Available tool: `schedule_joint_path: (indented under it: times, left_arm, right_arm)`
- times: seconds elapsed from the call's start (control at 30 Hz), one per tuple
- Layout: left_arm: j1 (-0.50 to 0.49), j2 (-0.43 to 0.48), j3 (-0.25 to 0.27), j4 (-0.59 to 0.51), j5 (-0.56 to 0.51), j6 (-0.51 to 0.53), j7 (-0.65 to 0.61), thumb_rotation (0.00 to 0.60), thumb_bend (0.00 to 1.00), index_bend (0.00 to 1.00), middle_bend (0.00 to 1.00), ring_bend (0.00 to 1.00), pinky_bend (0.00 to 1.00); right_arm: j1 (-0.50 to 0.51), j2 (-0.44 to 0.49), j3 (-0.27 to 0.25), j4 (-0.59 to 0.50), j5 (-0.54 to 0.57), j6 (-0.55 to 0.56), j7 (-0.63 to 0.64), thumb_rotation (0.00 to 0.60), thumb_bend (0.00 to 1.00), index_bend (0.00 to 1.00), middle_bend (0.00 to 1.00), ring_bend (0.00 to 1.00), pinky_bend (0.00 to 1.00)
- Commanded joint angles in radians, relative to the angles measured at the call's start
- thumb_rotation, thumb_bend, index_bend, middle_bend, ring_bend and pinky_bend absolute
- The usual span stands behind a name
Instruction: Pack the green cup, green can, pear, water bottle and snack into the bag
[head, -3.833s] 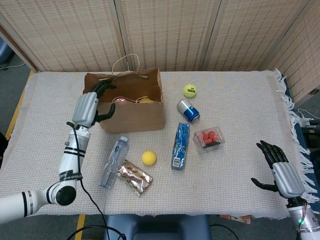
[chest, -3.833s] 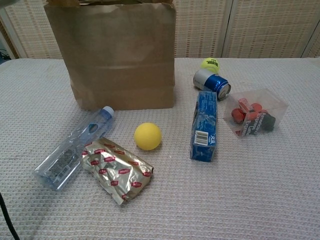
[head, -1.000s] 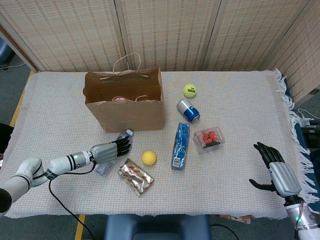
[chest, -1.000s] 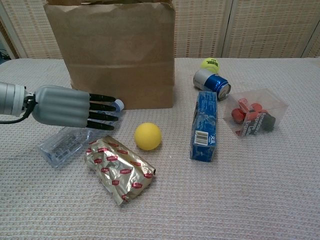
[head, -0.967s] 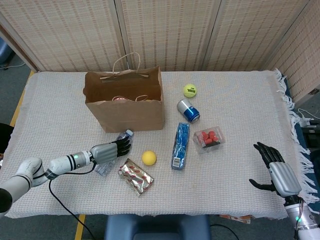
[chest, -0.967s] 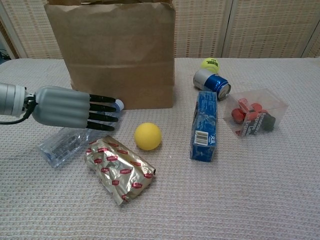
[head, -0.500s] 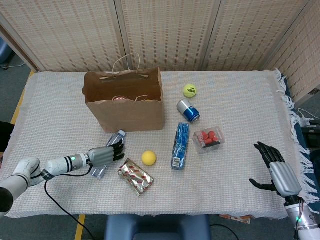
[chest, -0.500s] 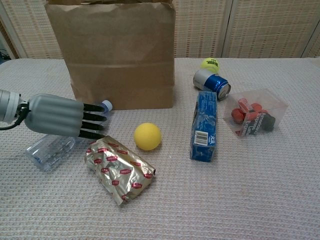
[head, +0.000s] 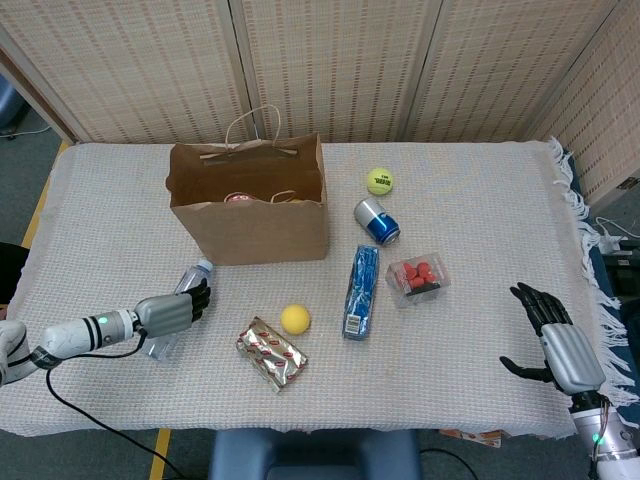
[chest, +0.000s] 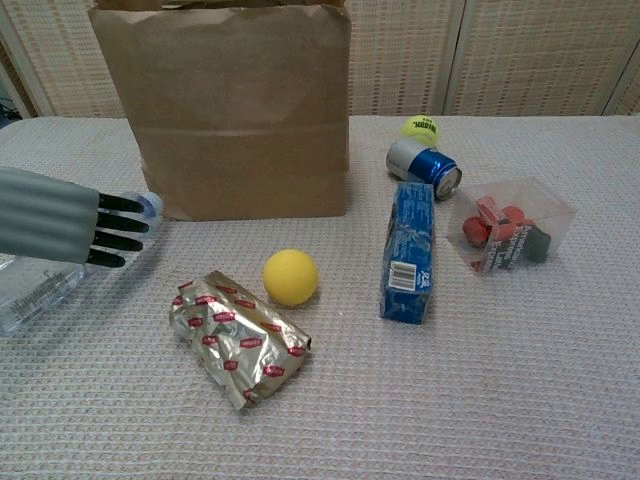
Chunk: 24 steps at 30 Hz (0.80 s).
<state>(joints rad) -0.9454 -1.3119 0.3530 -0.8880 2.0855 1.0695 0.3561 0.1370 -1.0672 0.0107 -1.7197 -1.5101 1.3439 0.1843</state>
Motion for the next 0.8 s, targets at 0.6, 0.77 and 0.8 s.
schedule_joint_path:
  times: [0.6,0.77,0.8]
  left_arm:
    - [0.243,0.076,-0.398,-0.247,-0.534,0.209,0.070,0.600,0.63,0.69,0.66,0.64,0.73]
    - [0.273,0.009,-0.574,-0.345,-0.722,0.303,-0.013,0.600,0.64,0.69,0.67,0.65,0.73]
    - [0.275,-0.002,-0.607,-0.373,-0.757,0.312,-0.032,0.600,0.64,0.69,0.67,0.65,0.73]
  right_arm:
    - [-0.009,-0.012,0.004,0.016,-0.016,0.031,-0.012,0.600,0.07,0.00,0.00,0.00,0.00]
    - [-0.010,-0.012,0.004,0.015,-0.015,0.031,-0.014,0.600,0.07,0.00,0.00,0.00,0.00]
    - [-0.010,-0.013,0.005,0.016,-0.014,0.032,-0.015,0.600,0.07,0.00,0.00,0.00,0.00]
